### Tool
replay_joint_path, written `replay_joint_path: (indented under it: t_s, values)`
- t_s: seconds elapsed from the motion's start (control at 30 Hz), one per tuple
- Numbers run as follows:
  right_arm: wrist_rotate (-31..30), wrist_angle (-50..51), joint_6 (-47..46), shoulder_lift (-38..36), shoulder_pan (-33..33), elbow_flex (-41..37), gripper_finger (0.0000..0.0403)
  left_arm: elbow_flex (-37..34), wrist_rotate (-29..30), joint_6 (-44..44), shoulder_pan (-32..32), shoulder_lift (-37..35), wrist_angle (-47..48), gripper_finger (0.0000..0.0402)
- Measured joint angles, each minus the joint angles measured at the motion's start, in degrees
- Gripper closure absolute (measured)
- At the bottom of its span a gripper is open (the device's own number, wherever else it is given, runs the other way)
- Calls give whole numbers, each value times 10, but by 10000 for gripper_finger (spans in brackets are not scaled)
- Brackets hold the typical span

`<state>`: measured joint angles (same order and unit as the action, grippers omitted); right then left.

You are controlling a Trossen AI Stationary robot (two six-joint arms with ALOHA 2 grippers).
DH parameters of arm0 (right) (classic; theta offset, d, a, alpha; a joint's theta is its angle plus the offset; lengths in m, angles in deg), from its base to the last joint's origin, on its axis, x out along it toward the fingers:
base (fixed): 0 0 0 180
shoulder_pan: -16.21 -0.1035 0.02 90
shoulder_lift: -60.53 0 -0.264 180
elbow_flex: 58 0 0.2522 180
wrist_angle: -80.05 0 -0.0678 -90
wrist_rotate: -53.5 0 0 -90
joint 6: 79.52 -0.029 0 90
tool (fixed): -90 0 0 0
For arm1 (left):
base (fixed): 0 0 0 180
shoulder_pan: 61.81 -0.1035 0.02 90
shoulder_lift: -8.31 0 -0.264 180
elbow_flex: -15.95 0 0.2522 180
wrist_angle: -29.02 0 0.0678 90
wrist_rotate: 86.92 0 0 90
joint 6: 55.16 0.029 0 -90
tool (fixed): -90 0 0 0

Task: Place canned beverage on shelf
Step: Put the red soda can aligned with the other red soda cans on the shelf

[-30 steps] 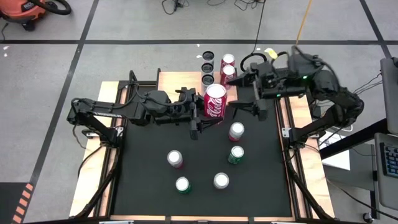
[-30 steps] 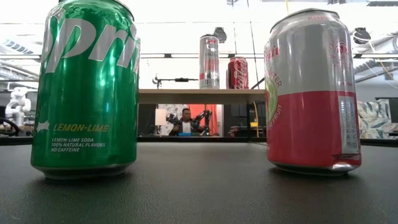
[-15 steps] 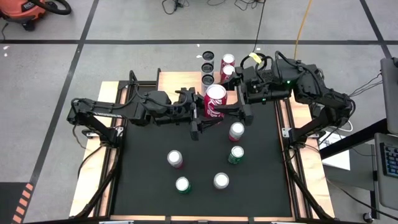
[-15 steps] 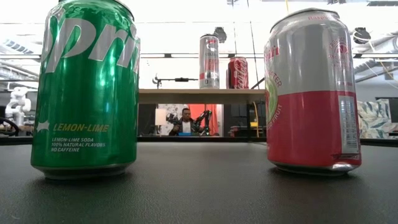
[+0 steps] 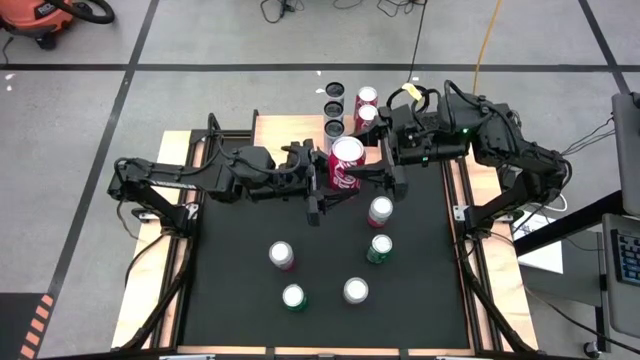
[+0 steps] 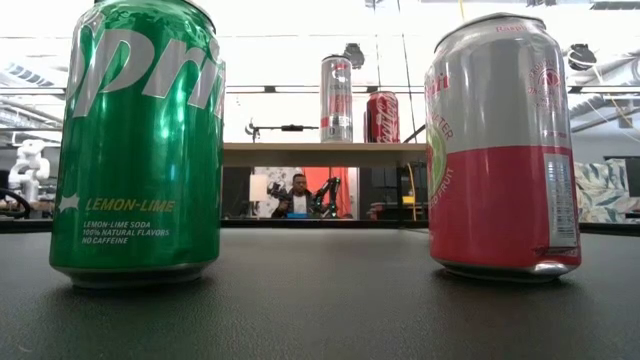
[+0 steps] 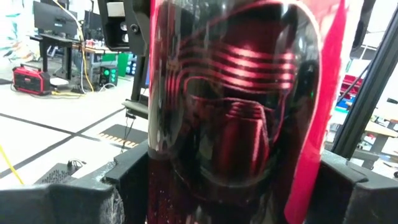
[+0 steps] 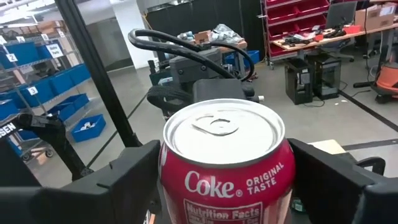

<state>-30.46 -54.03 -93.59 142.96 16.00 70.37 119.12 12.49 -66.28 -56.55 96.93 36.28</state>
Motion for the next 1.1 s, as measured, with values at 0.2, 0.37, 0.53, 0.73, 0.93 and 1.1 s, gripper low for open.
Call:
replay_joint_path:
  t_s: [0.2, 0.37, 0.53, 0.73, 0.93, 1.1]
  values:
    - [15, -2, 0, 0, 0, 0, 86, 0, 0, 1, 1, 0, 0, 101]
    - [22, -7, 0, 5, 0, 0, 98, 0, 0, 1, 0, -1, 0, 101]
    - [29, -9, -1, 10, 0, 0, 124, 0, 0, 0, 0, -1, 3, 101]
    - [22, -8, -2, 9, 0, 0, 125, 0, 0, 0, 0, -1, 3, 101]
    - [17, 2, -10, 8, 0, 0, 57, 0, 1, 0, 0, -1, 2, 101]
    - [17, 15, -12, 10, 0, -1, 33, 1, 2, -1, 0, -1, 9, 101]
